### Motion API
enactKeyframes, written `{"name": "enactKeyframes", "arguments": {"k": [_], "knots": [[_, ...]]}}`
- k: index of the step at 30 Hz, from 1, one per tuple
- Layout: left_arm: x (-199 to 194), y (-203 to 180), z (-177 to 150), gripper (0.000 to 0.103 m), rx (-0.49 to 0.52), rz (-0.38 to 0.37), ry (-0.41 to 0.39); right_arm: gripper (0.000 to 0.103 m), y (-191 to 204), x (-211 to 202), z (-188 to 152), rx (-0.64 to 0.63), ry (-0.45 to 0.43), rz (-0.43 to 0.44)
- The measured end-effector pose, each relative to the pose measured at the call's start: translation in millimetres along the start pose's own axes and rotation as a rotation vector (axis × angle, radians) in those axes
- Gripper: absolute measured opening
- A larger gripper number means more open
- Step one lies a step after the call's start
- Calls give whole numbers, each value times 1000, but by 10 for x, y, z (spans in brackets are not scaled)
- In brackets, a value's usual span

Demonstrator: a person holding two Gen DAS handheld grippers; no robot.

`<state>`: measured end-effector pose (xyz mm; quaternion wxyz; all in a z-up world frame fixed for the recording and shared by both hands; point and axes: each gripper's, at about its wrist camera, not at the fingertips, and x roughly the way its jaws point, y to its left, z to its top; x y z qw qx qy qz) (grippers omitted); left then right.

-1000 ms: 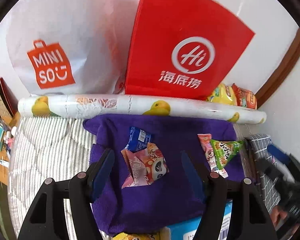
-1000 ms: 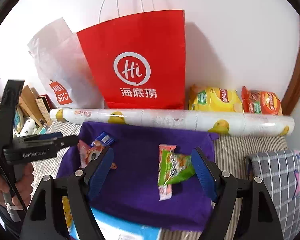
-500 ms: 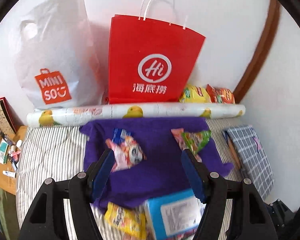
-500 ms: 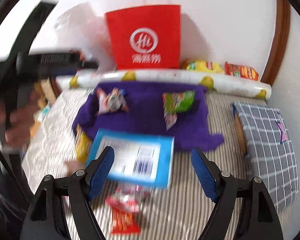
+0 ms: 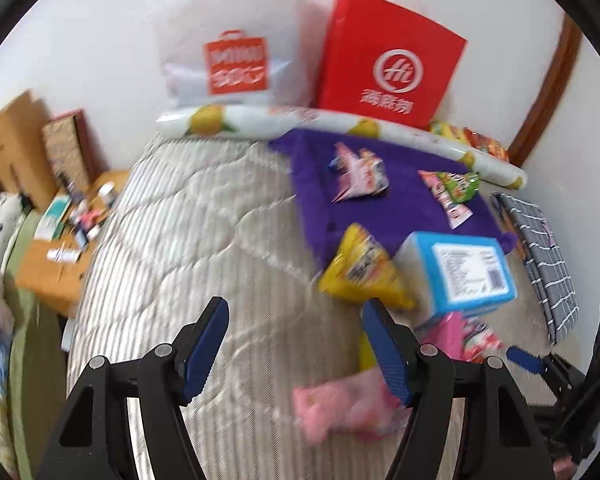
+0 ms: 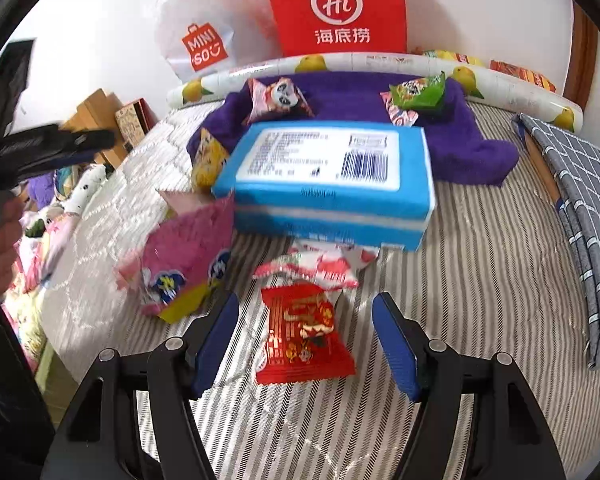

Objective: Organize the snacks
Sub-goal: 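Move both tools back from the towel to the snack pile on the bed, then grasp the red snack packet with the right tool while the left tool grasps the pink peach bag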

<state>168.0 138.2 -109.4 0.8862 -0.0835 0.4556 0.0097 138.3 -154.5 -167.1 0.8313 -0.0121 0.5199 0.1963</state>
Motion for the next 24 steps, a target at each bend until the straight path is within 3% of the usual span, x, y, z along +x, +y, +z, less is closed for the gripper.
{"name": "enactKeyframes", "arguments": {"k": [4,8,12,17,22,24], "knots": [[-63,142,-142,68,-30,-14,-5,69,47,129,-59,-24,14,-59],[-73,104,-228,68,-26,-41,-11,51,71,290,-137,-45,64,-83],[1,-53,-312,68,21,-50,11,49,60,246,-179,-35,39,-71],[108,-184,-383,68,28,-114,48,49,-31,107,-288,13,26,-27],[258,-170,-520,68,-10,-123,98,49,-157,-56,-369,53,-9,-24],[296,-135,-554,68,-42,-159,110,49,-211,-96,-383,76,-23,-12]]}}
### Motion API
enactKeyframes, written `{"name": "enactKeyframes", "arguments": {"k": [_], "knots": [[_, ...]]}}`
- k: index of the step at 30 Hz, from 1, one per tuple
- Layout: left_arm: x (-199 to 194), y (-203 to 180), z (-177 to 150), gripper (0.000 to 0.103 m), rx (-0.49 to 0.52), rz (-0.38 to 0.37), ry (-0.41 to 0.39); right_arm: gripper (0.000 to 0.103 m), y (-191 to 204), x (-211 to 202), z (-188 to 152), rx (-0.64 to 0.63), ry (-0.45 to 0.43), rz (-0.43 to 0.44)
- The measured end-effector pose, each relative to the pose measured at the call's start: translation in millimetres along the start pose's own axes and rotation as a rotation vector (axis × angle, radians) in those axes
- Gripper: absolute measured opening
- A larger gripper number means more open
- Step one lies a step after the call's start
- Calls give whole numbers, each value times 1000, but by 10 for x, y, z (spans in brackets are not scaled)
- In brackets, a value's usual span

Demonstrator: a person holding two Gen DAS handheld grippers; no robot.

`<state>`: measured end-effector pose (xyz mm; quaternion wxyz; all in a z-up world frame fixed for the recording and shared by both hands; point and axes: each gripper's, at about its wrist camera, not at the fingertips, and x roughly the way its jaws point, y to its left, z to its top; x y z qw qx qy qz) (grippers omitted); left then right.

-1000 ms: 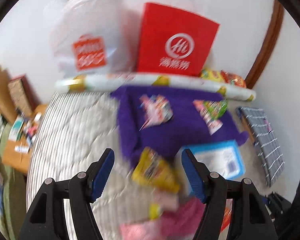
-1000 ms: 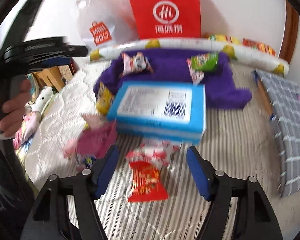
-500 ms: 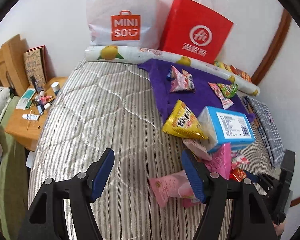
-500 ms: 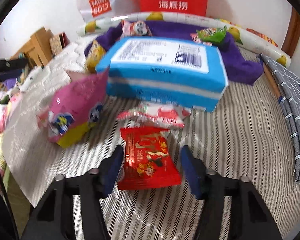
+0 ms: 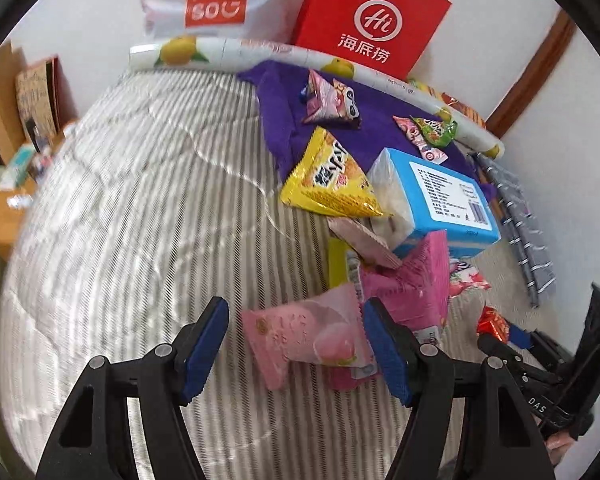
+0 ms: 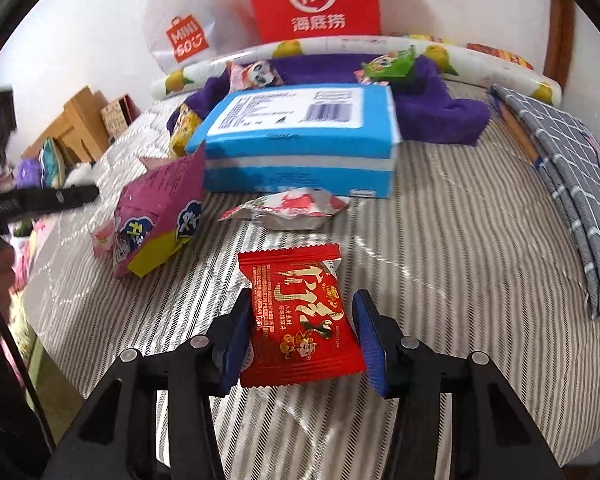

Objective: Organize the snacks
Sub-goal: 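Grasp the red snack packet with the right tool while the left tool grasps the pink peach bag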

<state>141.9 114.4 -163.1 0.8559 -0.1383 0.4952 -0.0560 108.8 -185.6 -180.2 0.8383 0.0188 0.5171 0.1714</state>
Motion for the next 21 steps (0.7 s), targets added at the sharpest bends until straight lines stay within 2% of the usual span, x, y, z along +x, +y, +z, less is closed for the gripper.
{"name": "enactKeyframes", "arguments": {"k": [8,13,17,21], "knots": [[244,0,-82,68,-22,7,63,49,-78,-1,-10,37,-9,33],[238,-12,-158,71,0,22,54,49,-98,-35,-24,48,-20,51],[197,-1,-217,71,40,116,40,49,-77,-44,-34,38,-23,62],[229,15,-231,71,55,133,51,49,-67,-45,-41,39,-26,70]]}}
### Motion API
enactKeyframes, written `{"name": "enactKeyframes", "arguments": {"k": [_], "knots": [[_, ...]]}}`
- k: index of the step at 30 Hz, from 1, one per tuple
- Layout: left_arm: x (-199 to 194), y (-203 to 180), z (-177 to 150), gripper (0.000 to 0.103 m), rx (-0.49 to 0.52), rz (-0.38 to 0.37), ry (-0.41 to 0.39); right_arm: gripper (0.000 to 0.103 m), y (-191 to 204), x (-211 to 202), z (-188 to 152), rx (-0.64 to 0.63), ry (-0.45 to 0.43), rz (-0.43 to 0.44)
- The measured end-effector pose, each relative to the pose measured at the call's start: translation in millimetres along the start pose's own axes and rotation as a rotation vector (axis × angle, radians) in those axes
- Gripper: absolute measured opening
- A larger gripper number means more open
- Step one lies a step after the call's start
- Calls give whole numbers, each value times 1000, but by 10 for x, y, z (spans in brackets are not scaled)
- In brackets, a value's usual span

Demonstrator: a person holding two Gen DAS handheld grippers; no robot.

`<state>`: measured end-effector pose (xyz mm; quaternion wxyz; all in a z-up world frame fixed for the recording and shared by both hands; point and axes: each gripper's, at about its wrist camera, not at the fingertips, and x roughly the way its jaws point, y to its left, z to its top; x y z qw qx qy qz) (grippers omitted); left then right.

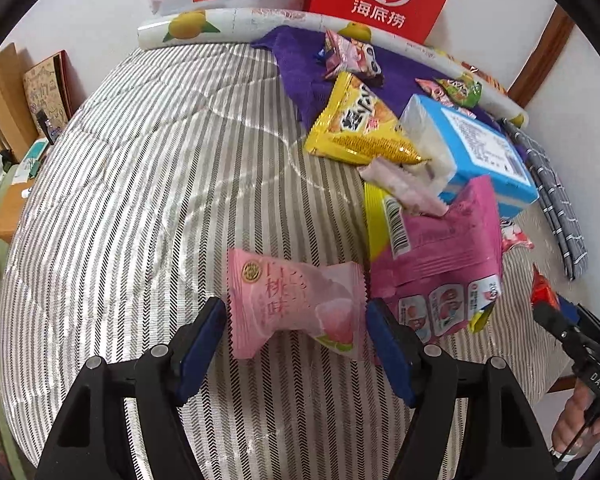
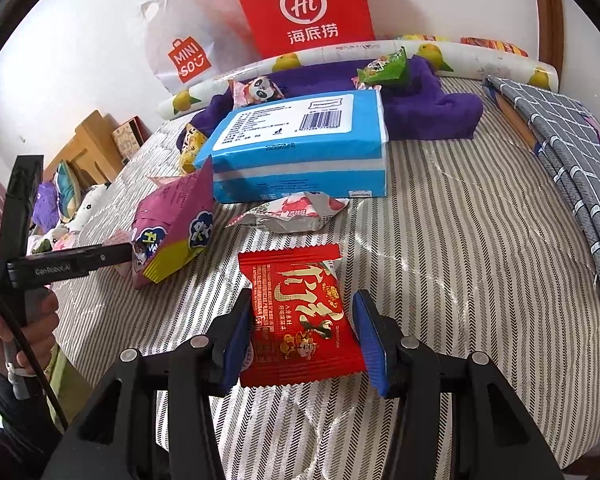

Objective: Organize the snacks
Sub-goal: 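Grasp the red snack packet with the right tool while the left tool grasps the pink peach bag, then carry the red packet and pink peach bag over the purple towel with both tools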

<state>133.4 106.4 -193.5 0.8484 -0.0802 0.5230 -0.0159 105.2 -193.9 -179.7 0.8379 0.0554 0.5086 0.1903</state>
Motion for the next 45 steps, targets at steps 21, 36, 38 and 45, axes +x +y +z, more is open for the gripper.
{"name": "enactKeyframes", "arguments": {"k": [21,36,38,45], "knots": [[-77,40,-15,54,12,16,-72,50,-62,-47,12,19,-4,-9],[-527,-165,40,54,-3,-70,-156,50,-20,-382,115,12,-52,-32],[-578,-222,60,54,1,-92,-161,50,-10,-434,135,11,-56,-40],[-716,-415,222,54,33,-132,-180,50,24,-613,281,-3,-93,-52]]}}
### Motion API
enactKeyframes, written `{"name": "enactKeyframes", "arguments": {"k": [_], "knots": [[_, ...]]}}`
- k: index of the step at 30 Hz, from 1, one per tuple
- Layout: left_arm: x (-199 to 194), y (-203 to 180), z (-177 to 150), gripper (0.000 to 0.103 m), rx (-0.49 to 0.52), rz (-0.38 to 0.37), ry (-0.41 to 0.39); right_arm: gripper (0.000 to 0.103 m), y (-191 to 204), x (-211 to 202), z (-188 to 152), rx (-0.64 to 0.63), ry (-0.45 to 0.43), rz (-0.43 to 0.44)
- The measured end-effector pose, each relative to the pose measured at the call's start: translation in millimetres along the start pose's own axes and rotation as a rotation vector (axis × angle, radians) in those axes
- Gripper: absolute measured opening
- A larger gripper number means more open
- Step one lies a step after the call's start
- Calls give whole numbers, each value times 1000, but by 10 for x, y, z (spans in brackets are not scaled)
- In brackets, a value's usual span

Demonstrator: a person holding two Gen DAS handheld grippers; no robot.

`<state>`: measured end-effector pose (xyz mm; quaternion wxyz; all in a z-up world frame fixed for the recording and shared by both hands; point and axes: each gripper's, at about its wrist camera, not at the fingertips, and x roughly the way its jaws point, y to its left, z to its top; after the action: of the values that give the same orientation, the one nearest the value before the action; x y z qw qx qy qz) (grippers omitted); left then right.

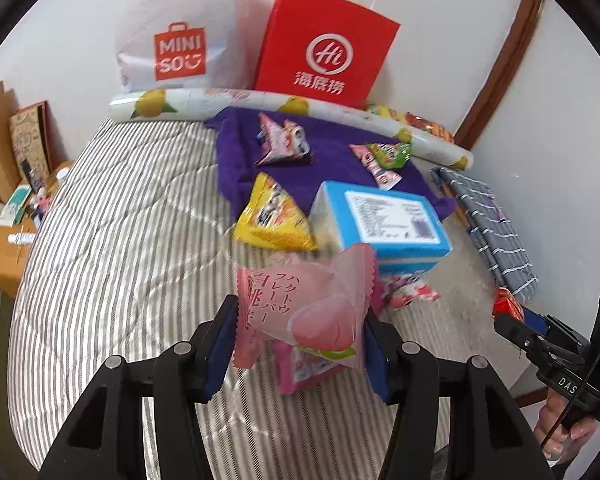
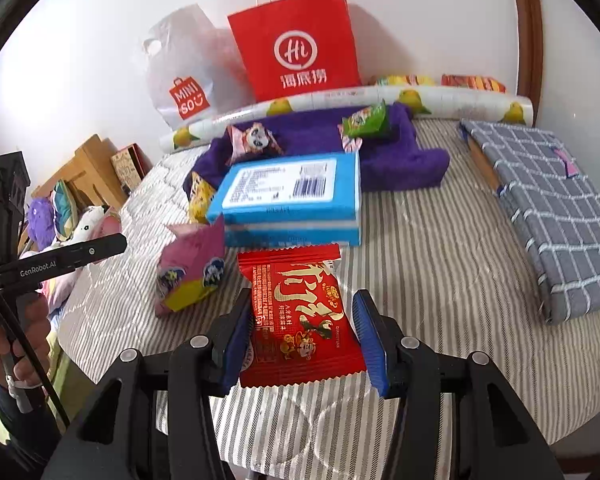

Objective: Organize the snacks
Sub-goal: 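Carry the red packet and pink peach bag over the purple towel with both tools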

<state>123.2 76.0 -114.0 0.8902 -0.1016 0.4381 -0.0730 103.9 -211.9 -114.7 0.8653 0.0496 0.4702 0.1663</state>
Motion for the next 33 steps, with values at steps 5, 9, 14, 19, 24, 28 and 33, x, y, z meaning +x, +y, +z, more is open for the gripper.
{"name": "enactKeyframes", "arguments": {"k": [5,9,14,19,24,28,33], "knots": [[-50,-82,218,54,10,-5,-26,50,56,-105,266,-42,-42,-23],[-58,-155,432,54,17,-10,-39,50,38,-139,557,-55,-87,-18],[-33,-267,763,54,28,-34,-50,50,-5,-64,948,-57,-104,0],[24,-415,1151,54,47,-33,-72,50,-18,5,1419,-71,-109,39],[150,-462,1454,54,43,-34,-84,50,-13,126,1837,-95,-109,72],[315,-490,1705,54,39,-42,-77,50,-21,308,2119,-108,-110,73],[520,-521,1955,54,48,-26,-74,50,-73,581,2362,-90,-86,102]]}}
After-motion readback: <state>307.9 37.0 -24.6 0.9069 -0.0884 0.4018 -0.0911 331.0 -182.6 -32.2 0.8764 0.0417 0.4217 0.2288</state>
